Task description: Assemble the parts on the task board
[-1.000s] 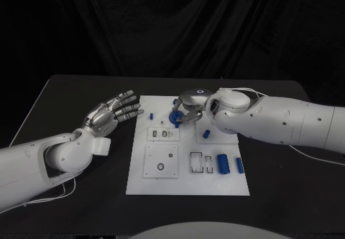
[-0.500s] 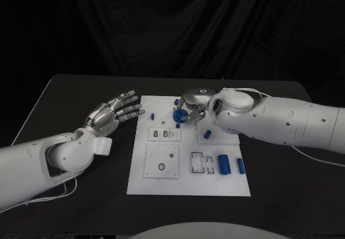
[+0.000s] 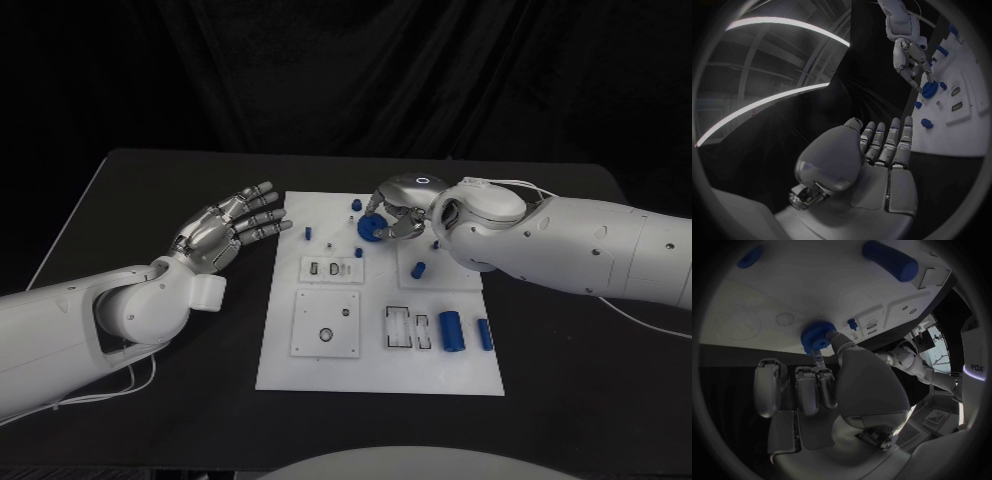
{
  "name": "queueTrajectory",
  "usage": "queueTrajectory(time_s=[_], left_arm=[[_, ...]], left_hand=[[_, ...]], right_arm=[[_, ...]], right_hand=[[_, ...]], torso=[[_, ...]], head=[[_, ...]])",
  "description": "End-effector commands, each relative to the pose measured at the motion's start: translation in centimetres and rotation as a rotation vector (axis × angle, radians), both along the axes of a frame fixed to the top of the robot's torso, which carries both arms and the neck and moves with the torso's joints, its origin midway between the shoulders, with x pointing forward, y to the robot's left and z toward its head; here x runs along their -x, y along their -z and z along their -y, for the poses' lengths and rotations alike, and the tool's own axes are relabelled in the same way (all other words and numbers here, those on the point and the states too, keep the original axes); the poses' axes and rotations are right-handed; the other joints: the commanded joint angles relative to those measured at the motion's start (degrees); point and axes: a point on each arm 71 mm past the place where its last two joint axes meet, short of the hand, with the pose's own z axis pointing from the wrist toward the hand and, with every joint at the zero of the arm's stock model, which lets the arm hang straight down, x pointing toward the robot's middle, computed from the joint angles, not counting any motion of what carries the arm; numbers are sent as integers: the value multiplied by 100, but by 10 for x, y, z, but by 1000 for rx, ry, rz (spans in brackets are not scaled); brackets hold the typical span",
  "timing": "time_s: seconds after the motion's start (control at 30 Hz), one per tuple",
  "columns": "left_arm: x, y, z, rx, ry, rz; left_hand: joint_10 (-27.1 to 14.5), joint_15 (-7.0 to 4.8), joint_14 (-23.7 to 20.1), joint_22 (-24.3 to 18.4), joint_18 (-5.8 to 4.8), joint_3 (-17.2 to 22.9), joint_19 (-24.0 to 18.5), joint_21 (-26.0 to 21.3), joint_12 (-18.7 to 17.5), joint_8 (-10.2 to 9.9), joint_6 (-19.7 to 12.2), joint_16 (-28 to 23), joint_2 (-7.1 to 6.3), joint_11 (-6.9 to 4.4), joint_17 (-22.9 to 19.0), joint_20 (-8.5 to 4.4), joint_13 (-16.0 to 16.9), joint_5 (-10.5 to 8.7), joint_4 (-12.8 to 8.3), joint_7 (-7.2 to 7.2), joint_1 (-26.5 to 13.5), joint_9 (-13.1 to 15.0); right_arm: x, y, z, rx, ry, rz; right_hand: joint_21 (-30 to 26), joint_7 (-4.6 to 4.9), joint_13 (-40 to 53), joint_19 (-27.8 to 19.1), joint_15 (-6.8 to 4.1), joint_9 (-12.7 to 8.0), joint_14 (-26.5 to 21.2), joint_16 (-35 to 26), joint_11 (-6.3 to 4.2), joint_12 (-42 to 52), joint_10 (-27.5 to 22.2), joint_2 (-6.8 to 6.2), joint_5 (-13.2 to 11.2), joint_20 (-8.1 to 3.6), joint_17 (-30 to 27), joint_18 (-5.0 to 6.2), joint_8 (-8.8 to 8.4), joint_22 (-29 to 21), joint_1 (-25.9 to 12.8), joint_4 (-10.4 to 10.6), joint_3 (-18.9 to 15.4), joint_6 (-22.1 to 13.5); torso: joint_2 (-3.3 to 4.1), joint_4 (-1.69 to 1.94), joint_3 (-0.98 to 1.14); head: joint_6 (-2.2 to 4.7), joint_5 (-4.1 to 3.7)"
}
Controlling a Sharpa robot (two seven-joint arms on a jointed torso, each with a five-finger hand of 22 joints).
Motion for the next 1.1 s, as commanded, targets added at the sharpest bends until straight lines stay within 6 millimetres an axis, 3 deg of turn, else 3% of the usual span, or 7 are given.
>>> queueTrajectory(time_s=[0.03,0.3,0.67,1.1], left_arm=[[1,-1,1,14,5,5],[0,0,1,13,6,4],[0,0,3,13,8,3],[0,0,7,14,15,1]], left_hand=[[-16,29,-9,-7,-39,21,-39,20,25,-7,-7,20,-12,35,1,-17,8,8,4,26,27,2],[-16,29,-9,-7,-39,21,-39,20,25,-7,-7,20,-12,35,1,-17,8,8,4,26,27,2],[-15,30,-10,-6,-40,71,-41,24,29,-4,2,31,-20,36,1,-18,8,8,4,29,23,4],[-15,30,-10,-6,-40,71,-41,24,29,-4,2,31,-20,36,1,-18,8,8,4,29,23,4]], right_arm=[[0,-11,0,-37,-5,54],[0,-19,-5,-45,-17,71],[-6,-16,-21,0,-28,37],[-14,-11,-35,35,-30,16]], right_hand=[[39,-205,1509,34,-25,540,602,15,-49,16,607,59,-35,-6,1505,53,472,1203,-42,-3,-37,528],[37,-202,1509,33,-31,562,602,15,-51,16,607,58,-70,-13,1505,53,463,1202,-72,13,-53,492],[-40,-176,1509,-24,-19,623,602,15,-32,16,607,77,-302,-12,1505,72,414,1174,-149,72,-87,381],[-167,-132,1509,-117,10,625,602,15,4,16,607,89,-414,7,1505,103,329,1130,-170,100,-88,259]], torso=[[0,-1,-3],[-1,1,-2],[0,1,-3],[1,6,-1]], head=[[-12,14],[-29,-3],[-54,-41],[-61,-60]])
